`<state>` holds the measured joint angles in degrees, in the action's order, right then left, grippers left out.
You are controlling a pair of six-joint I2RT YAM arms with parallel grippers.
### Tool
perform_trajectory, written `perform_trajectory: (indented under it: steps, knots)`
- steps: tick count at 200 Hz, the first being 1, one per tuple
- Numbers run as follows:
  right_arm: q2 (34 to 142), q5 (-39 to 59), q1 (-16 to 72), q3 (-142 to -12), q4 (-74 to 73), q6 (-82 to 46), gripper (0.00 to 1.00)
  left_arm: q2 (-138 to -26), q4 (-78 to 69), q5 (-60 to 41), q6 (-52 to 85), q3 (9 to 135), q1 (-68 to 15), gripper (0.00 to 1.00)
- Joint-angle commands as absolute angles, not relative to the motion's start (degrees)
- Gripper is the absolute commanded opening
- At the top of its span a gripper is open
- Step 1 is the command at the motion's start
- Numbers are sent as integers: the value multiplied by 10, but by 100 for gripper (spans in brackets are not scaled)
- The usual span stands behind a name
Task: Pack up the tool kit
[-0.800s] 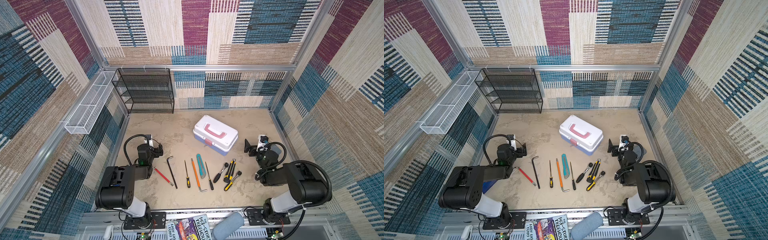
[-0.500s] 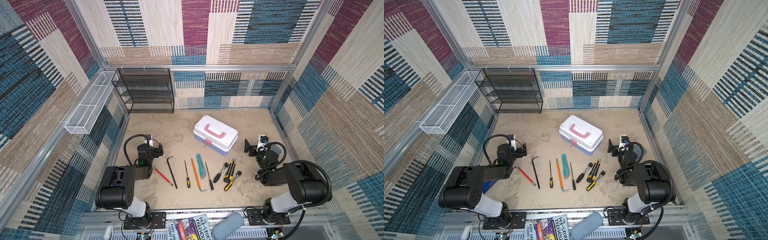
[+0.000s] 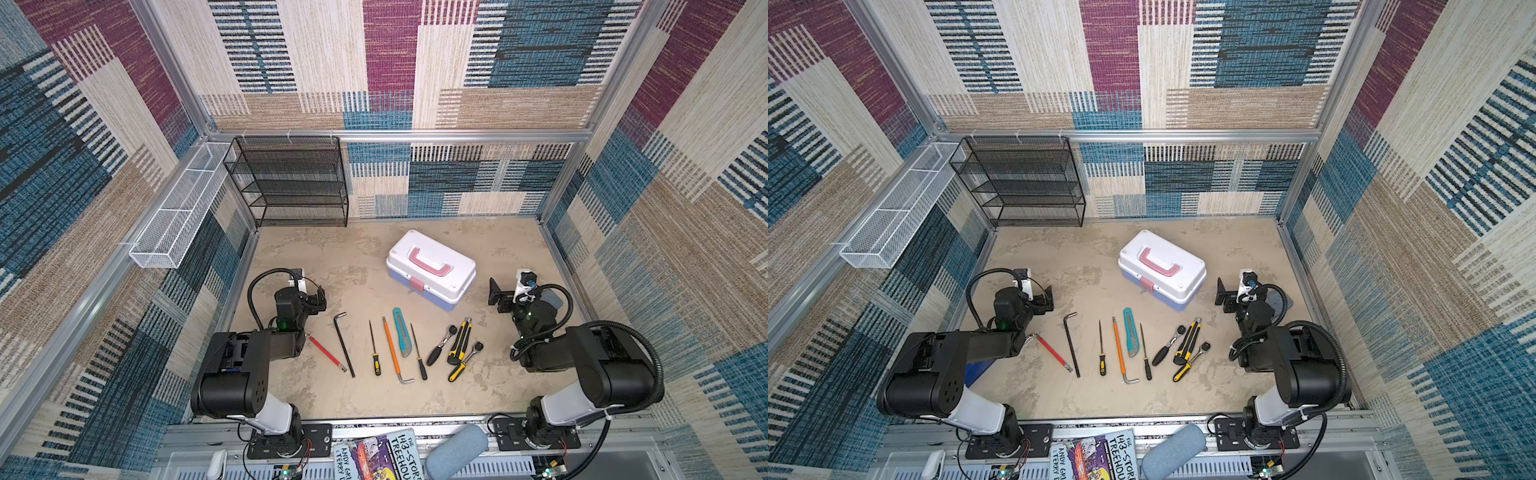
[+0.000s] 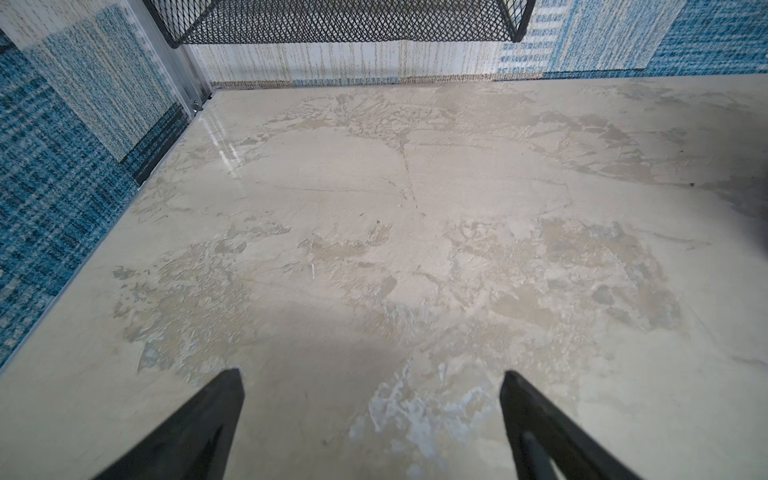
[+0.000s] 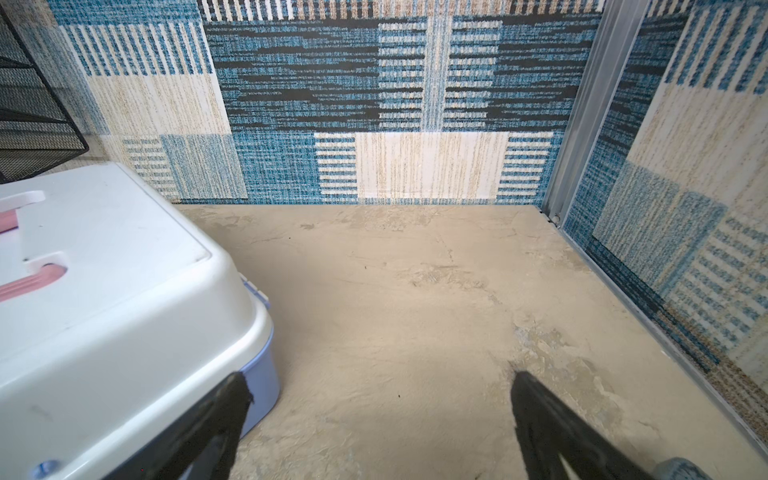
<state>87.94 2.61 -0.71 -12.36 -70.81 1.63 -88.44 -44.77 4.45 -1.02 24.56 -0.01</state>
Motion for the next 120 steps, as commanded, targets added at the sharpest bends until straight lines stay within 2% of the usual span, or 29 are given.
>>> perform_trajectory:
  steps: [1, 108, 120]
  knots:
    - [880, 30, -7, -127, -723, 17, 100, -885, -461, 43, -5, 250, 3, 99]
    - [878, 29, -7, -124, -728, 16, 100, -882, -466, 39, -5, 246, 4, 99]
    - [857, 32, -7, -138, -680, 18, 100, -854, -424, 15, -17, 260, 4, 100]
